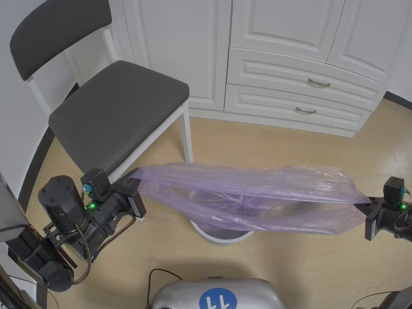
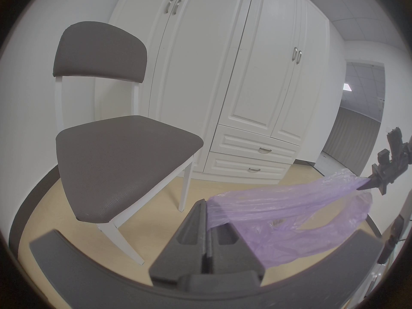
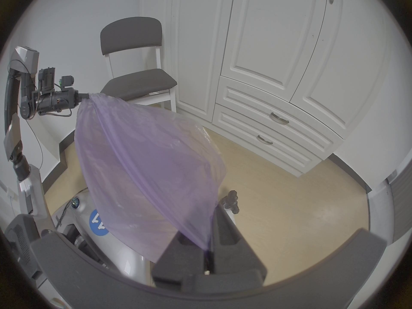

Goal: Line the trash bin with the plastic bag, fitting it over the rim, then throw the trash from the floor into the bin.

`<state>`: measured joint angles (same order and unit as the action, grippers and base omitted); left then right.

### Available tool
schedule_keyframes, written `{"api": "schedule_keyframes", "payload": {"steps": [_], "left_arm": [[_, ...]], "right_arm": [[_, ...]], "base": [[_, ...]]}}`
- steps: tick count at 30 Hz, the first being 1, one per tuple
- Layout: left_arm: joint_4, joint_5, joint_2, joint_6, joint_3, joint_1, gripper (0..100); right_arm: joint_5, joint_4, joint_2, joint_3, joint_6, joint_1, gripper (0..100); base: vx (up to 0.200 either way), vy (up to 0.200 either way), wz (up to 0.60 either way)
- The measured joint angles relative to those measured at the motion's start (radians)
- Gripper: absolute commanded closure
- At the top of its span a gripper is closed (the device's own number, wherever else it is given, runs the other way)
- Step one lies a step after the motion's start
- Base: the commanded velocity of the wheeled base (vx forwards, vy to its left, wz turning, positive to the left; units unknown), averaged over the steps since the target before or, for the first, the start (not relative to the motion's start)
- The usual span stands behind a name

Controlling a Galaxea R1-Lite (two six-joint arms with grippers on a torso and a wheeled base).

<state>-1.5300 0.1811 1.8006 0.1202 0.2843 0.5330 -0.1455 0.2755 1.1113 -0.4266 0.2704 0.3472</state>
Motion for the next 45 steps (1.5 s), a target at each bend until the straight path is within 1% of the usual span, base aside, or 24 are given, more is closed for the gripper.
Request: {"api": "schedule_keyframes", "payload": {"steps": [2, 4, 9, 12, 22, 30, 39, 41, 45], "left_arm": [[0.000, -0.024, -0.007, -0.008, -0.010, -0.009, 100], [0.000, -0.064, -0.016, -0.018, -0.023, -0.020, 100], [0.002, -0.209, -0.052, -0.062, -0.087, -0.067, 100], [0.004, -0.246, -0.072, -0.091, -0.122, -0.096, 100], [0.004, -0.252, -0.086, -0.101, -0.144, -0.155, 100], [0.004, -0.253, -0.090, -0.101, -0.138, -0.186, 100], [0.002, -0.244, -0.094, -0.100, -0.116, -0.180, 100], [0.002, -0.242, -0.098, -0.100, -0.114, -0.178, 100], [0.002, -0.239, -0.116, -0.101, -0.114, -0.166, 100]], "right_arm": [[0.000, 0.001, 0.000, 0.000, 0.009, -0.015, 100], [0.000, 0.000, -0.001, 0.001, 0.010, -0.023, 100], [0.000, 0.001, -0.003, 0.001, 0.012, -0.034, 100], [0.001, 0.002, -0.004, 0.002, 0.013, -0.036, 100], [0.002, 0.001, -0.004, 0.007, 0.014, -0.038, 100], [0.003, 0.002, -0.003, 0.013, 0.045, -0.053, 100], [0.000, 0.001, -0.018, 0.017, 0.057, -0.059, 100], [0.000, 0.000, -0.027, 0.018, 0.073, -0.059, 100], [0.000, -0.003, -0.059, 0.028, 0.131, -0.060, 100]], "base": [[0.000, 0.000, 0.00], [0.000, 0.000, 0.00], [0.000, 0.000, 0.00], [0.000, 0.000, 0.00], [0.000, 0.000, 0.00], [0.000, 0.000, 0.00], [0.000, 0.000, 0.00], [0.000, 0.000, 0.00], [0.000, 0.000, 0.00]]}}
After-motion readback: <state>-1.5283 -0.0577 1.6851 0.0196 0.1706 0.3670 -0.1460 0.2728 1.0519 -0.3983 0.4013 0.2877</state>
